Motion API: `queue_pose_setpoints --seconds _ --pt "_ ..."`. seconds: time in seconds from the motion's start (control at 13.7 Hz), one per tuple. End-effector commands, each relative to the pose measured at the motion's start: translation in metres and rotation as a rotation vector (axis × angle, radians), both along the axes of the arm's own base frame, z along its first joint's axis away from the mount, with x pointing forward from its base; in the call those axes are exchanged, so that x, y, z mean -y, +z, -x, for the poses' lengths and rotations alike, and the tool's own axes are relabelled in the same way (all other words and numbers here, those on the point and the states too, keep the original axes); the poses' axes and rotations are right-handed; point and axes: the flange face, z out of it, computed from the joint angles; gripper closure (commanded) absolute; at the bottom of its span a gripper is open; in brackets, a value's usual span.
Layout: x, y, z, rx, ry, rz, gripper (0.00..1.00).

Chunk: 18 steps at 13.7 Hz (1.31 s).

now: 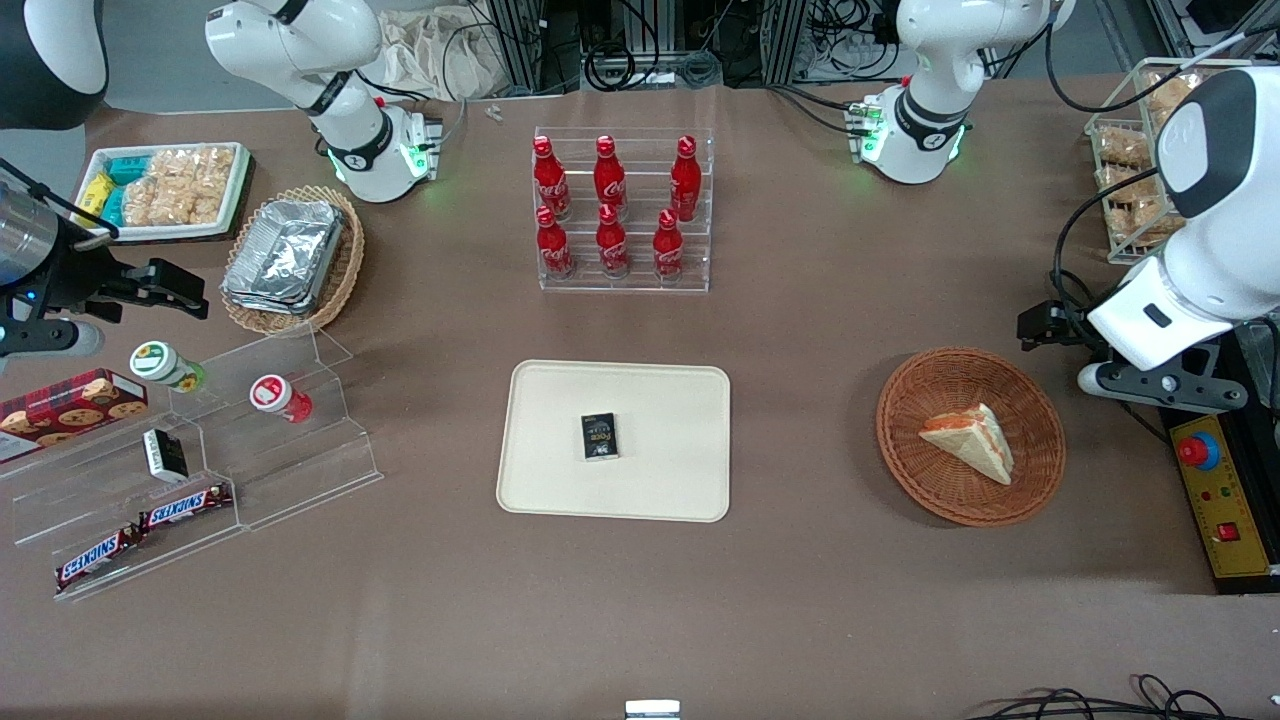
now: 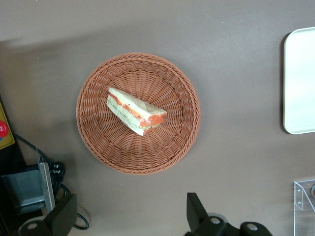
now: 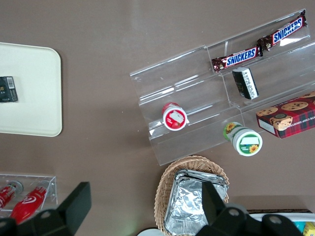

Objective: Place sandwich from basket to tray
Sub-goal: 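Lower the open left gripper over the sandwich in the wicker basket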

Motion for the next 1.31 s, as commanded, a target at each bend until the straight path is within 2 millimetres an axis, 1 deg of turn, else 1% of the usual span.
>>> queue_pose_setpoints --seconds 0.0,0.22,0.29,0.36,0.44,0.58,0.8,1.02,1.17,1.24 --pt "0.001 0.001 -0.002 -0.020 0.020 0.002 0.00" --pt "-0.003 -0.013 -0.006 -0.041 0.029 -0.006 0.00" --pt "-0.004 -0.022 -0.009 -0.053 0.075 -0.008 0.00" --pt "-0.008 -0.028 -0.011 -0.049 0.165 -0.024 0.00" --pt "-0.011 -0.039 -0.015 -0.044 0.267 -0.033 0.00" --pt "-0.010 -0.070 -0.016 -0.011 0.444 -0.043 0.00" --pt "-0.009 -0.121 -0.013 0.049 0.662 -0.034 0.00" --pt "-0.010 -0.175 -0.015 0.058 0.744 -0.127 0.00" --pt "-0.009 -0.203 -0.019 0.069 0.787 -0.185 0.00" --pt "-0.009 -0.212 -0.019 0.069 0.798 -0.190 0.00"
